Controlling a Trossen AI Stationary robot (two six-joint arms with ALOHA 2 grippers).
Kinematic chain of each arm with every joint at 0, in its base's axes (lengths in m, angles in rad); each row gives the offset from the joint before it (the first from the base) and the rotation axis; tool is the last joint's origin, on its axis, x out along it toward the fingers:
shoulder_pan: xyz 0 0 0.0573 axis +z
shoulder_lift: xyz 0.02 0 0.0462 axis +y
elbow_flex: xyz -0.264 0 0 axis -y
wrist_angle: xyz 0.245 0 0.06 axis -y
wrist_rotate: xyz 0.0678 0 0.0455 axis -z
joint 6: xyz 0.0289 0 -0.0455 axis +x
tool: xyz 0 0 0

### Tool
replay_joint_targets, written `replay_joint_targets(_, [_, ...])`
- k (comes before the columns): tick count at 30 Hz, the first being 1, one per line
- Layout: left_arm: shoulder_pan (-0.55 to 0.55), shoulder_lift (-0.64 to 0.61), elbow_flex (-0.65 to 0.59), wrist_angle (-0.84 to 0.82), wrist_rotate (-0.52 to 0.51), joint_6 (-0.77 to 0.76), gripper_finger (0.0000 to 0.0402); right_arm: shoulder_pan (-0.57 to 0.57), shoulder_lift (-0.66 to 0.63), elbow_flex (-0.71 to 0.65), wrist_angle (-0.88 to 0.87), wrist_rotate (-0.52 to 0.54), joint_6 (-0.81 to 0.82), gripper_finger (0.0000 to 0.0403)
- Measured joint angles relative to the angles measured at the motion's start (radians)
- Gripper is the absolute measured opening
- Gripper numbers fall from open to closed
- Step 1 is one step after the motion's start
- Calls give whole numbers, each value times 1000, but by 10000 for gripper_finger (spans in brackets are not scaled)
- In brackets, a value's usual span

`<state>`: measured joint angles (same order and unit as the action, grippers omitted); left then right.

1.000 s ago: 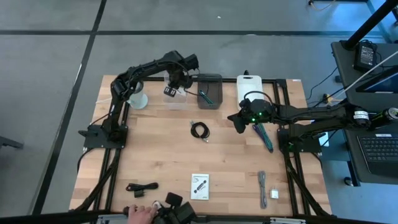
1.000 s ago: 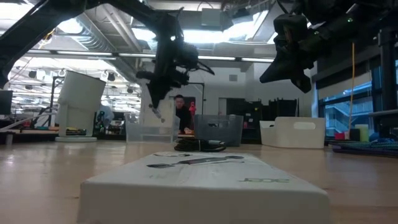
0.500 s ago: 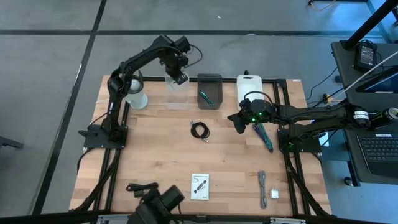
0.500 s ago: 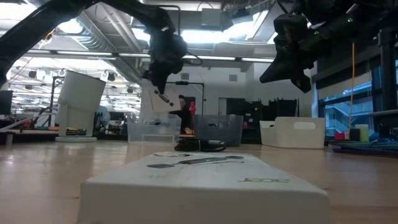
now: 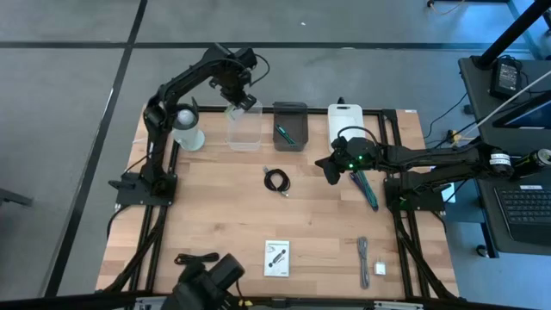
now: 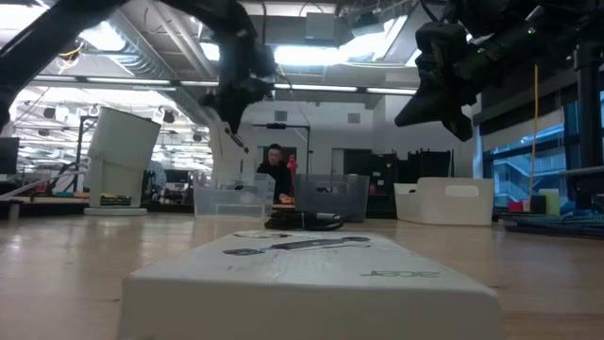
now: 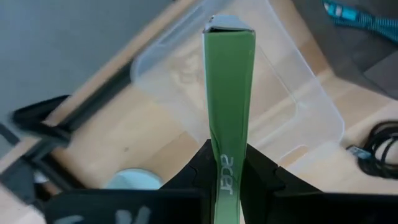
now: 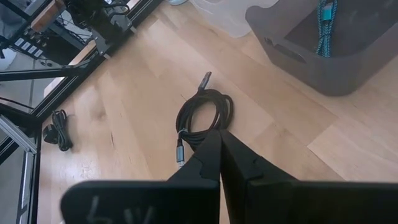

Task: Pick and place items into bin
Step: Put the top card reader box into the transparent bin

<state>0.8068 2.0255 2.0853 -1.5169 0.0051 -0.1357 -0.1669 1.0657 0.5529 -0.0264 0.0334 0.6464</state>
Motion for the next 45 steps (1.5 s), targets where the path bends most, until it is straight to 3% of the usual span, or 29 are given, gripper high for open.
replay_joint_targets(5, [-21,-127,-64,70,-86,-50,33,0,0,0,-4,0,-2,4])
replay_joint_targets(8, [-44,-259,-239,211,-83,-97,33,0,0,0,-3,0,-19,4])
replay_joint_targets(13, [-80,-484,-629,615,-27,-279,33,-9,0,0,-2,13,-33,4])
replay_joint_targets(16, [-80,-559,-802,853,-10,-458,33,-14,0,0,-1,14,-47,4])
replay_joint_targets(19, [-68,-575,-896,965,-32,-591,33,-14,0,0,3,13,-47,4])
replay_joint_targets(31, [-6,-429,-919,990,150,-621,33,-14,0,0,9,10,-31,4])
replay_joint_targets(45, [-8,-359,-920,990,144,-621,64,-14,0,0,9,10,-28,4])
